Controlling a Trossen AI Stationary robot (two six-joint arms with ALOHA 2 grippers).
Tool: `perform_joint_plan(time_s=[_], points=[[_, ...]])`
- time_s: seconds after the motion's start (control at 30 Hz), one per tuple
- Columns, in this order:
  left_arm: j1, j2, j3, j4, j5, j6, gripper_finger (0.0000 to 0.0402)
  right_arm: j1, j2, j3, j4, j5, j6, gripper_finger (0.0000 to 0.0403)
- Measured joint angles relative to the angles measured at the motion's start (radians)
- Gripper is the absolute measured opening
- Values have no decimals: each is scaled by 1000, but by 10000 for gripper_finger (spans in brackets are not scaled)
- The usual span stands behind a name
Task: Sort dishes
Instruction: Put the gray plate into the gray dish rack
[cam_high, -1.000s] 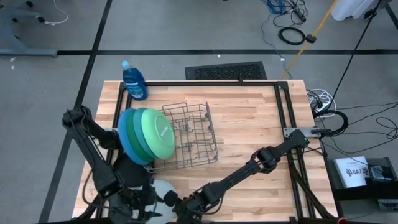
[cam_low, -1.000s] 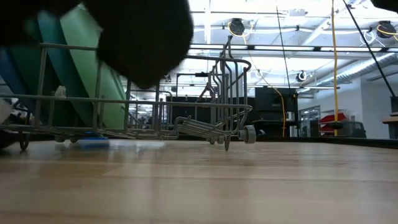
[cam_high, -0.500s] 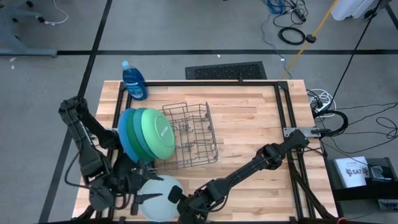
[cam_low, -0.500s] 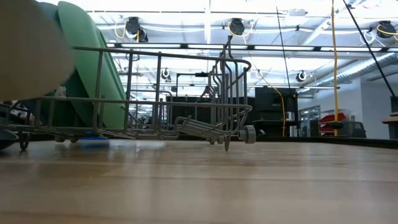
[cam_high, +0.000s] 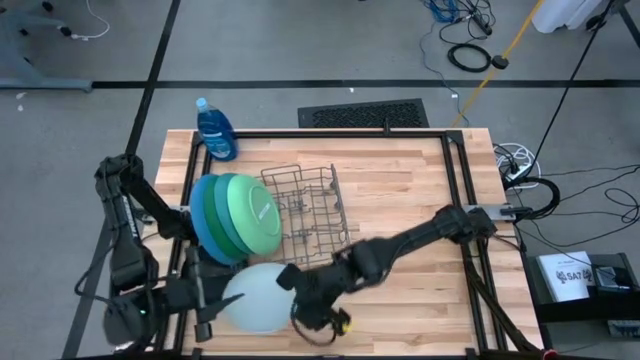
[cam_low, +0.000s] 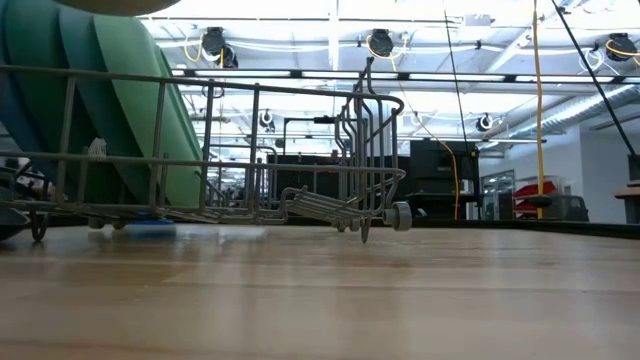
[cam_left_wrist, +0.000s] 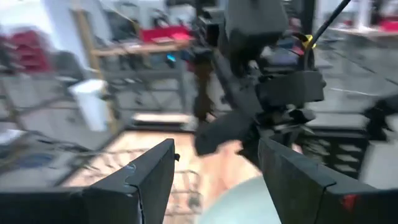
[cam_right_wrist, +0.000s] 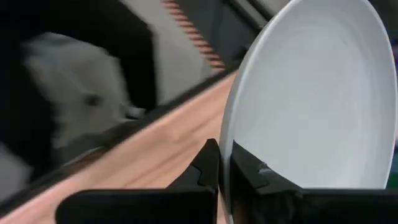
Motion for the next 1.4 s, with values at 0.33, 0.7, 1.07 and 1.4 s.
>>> perform_joint_plan(time_s=[0.33,0.7,1.07,1.4], points=[[-60,0,0,83,-175,159,231,-127,-152,0,-177,-331,7,3],[-41,0,0,60,-175,253,231,-245,-260,0,-315,-335,-40,2],[5,0,0,63,-175,317,231,-341,-292,0,-361,-426,-36,2],[5,-23,0,59,-174,345,231,-347,-293,0,-358,-429,-31,2]])
